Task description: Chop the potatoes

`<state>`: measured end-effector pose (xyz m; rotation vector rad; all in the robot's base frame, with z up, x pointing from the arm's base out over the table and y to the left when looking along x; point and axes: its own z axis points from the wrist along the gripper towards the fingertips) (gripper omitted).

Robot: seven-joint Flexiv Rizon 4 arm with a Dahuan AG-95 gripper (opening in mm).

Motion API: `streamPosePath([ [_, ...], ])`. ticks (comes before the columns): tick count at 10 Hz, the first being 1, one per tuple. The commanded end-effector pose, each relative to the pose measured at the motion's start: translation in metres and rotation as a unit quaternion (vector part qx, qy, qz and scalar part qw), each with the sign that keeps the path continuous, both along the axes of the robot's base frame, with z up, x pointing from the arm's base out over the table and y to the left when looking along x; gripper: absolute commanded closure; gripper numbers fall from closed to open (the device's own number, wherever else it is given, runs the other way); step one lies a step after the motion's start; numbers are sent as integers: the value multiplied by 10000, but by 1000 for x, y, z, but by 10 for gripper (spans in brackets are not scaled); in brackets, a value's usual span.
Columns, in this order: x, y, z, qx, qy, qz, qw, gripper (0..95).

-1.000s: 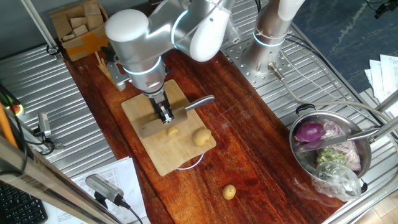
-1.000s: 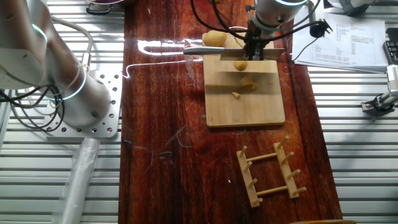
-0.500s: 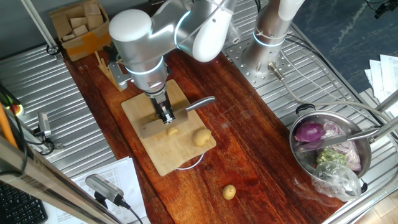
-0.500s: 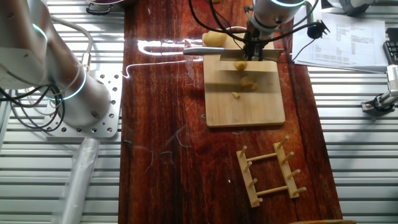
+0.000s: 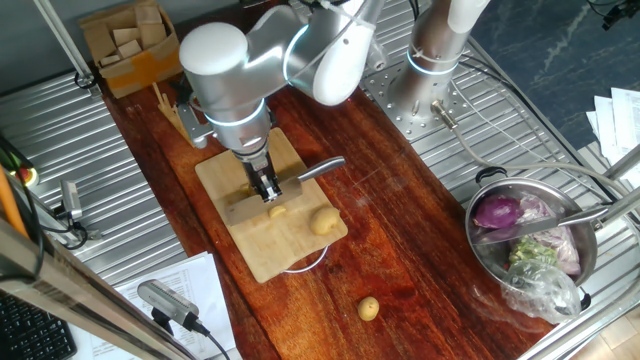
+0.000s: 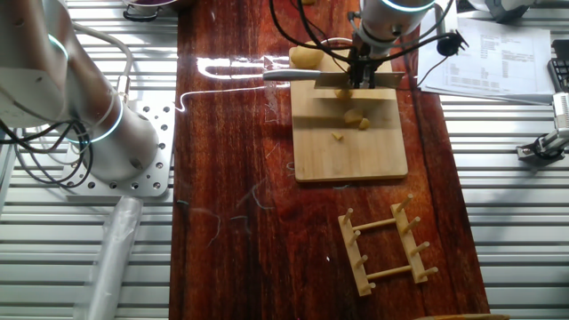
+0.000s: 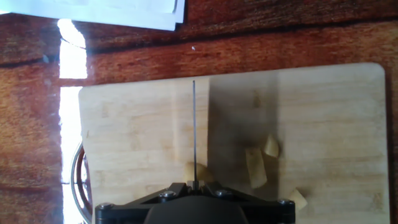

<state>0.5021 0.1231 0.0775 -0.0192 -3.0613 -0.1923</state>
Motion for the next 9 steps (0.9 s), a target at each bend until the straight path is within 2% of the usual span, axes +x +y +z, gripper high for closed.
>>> streamPosePath([
  [1, 4, 1, -6, -69, 20, 10, 10000, 950],
  [5, 5, 2, -10, -151, -2, 28, 9999, 950],
  [9, 8, 4, 7, -138, 79, 41, 9999, 950],
])
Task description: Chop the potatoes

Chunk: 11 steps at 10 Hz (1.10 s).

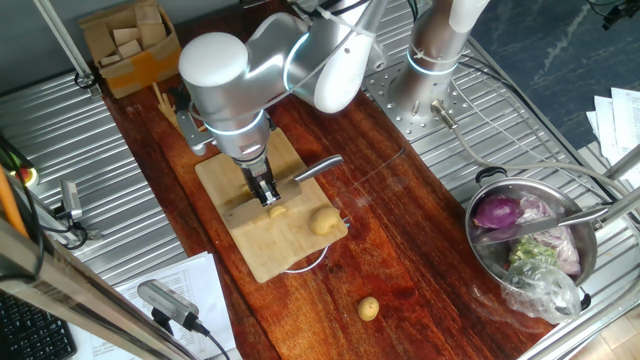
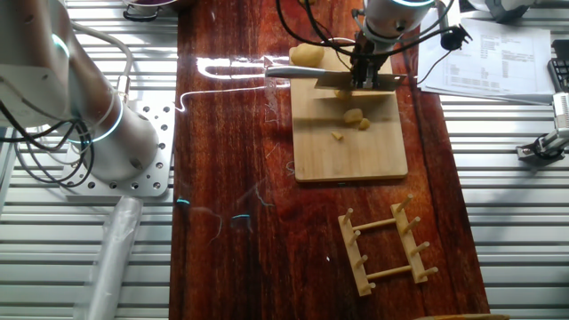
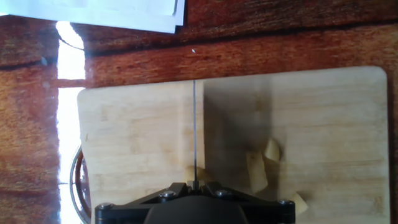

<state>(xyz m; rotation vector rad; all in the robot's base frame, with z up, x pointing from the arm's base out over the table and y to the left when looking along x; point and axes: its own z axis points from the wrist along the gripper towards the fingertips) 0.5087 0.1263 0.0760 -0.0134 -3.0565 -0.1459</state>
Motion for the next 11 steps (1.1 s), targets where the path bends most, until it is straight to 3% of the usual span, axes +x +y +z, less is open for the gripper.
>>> streamPosePath([
  [1, 1, 1, 8, 16, 44, 12, 10000, 950],
  [5, 2, -3, 10, -31, 55, 104, 9999, 950],
  [9, 3, -2, -4, -123, -32, 134, 9998, 950],
  [11, 3, -1, -5, -166, -29, 146, 9998, 950],
])
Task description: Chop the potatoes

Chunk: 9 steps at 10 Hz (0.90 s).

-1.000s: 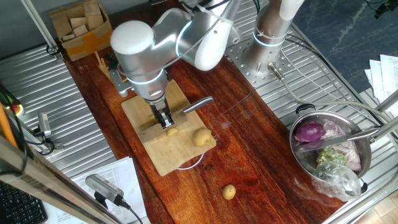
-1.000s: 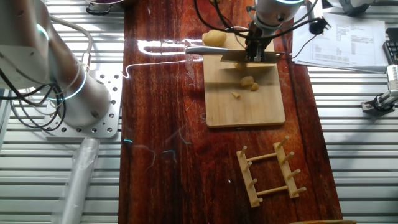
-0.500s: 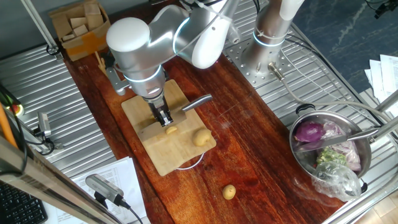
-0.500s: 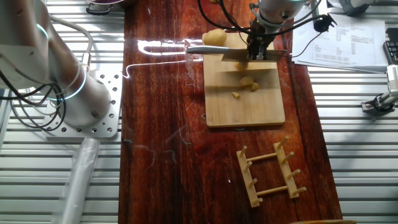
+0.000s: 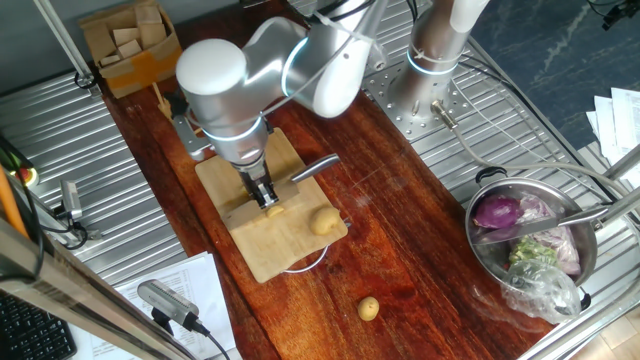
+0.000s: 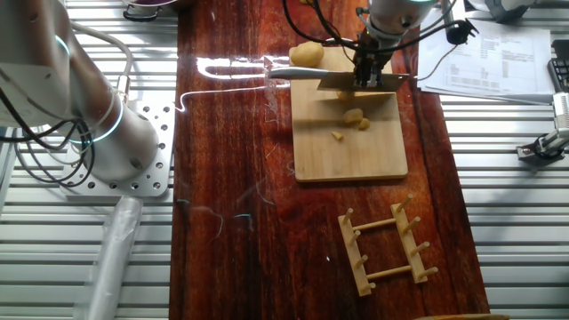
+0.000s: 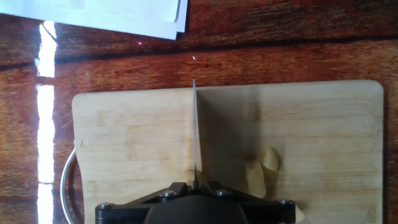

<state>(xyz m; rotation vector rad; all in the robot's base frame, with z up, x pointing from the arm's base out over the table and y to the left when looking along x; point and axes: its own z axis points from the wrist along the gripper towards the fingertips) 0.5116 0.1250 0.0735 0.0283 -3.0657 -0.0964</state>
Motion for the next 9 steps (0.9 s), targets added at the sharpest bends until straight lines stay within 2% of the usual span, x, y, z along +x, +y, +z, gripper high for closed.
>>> streamPosePath([
  [1, 1, 0, -3, -5, 10, -7, 10000, 950],
  [8, 1, 0, 8, -19, 30, -10, 10000, 950],
  [9, 0, -1, 15, -38, 42, -2, 10000, 950],
])
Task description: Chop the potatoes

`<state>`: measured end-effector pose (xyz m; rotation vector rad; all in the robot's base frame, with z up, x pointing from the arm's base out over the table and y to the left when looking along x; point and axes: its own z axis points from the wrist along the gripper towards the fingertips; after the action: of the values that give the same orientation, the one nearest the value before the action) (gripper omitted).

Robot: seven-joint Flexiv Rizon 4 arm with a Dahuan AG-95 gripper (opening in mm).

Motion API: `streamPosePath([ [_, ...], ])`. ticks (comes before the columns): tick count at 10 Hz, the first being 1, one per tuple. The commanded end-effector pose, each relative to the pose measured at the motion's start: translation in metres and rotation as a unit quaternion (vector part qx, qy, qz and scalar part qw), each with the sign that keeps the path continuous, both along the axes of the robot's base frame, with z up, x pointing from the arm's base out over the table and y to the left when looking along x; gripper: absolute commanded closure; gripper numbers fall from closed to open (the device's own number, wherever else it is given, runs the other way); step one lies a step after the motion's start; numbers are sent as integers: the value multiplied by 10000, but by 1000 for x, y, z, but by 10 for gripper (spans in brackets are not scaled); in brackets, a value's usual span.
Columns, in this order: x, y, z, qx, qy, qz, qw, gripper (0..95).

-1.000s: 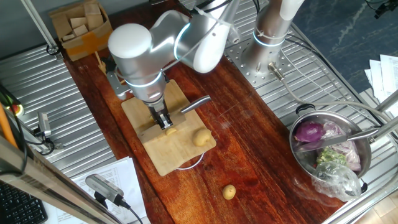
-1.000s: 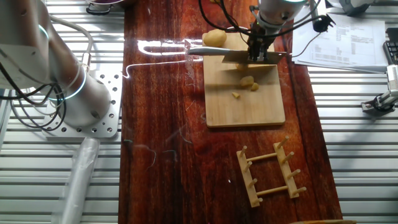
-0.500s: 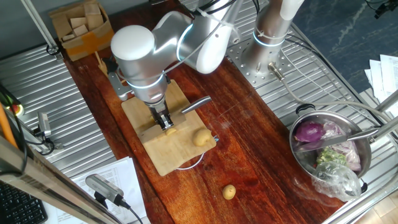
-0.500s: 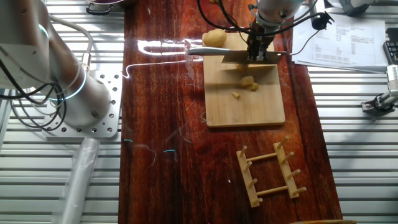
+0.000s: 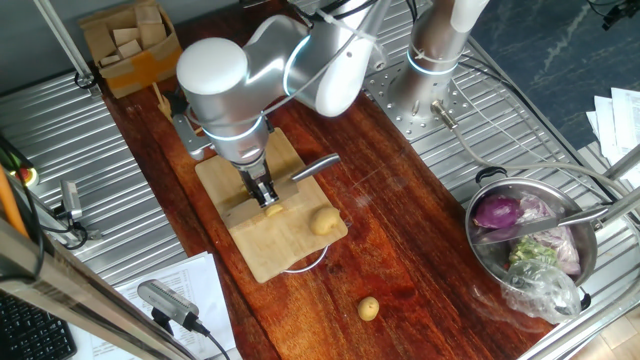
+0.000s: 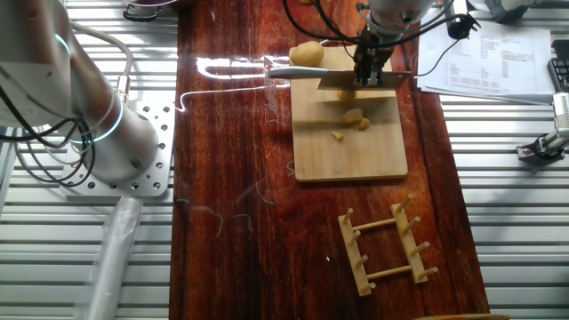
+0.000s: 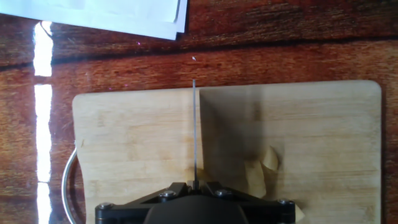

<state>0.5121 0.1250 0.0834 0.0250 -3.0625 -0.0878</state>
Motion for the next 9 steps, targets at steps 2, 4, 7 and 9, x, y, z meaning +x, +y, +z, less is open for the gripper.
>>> streamPosePath([
  [2, -1, -1, 3, -22, -13, -8, 10000, 950],
  [4, 0, -2, -2, -36, -52, -16, 10000, 950],
  [7, -1, 1, -13, -116, -106, -15, 9999, 950],
  [9, -1, 2, -13, -173, -116, 12, 9998, 950],
])
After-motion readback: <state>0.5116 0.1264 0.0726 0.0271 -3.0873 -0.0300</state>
